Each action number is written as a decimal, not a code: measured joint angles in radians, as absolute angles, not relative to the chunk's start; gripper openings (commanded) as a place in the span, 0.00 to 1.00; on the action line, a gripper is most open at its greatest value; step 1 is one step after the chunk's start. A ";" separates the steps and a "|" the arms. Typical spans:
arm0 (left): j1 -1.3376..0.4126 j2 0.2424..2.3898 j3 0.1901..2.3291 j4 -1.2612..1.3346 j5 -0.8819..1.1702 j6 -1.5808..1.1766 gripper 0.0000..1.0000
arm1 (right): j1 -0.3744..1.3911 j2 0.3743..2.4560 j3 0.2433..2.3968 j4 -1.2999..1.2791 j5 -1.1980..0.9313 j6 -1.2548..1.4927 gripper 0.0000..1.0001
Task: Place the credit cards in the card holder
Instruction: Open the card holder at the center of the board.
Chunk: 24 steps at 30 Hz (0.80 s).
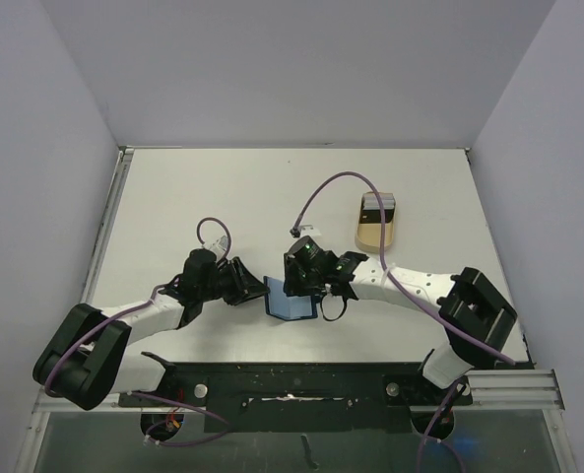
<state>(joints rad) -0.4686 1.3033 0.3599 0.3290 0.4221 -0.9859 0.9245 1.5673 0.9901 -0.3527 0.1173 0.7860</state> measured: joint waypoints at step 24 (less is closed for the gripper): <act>-0.469 1.333 0.360 0.346 0.416 -0.982 0.31 | 0.923 1.702 0.966 -0.157 -0.049 0.817 0.33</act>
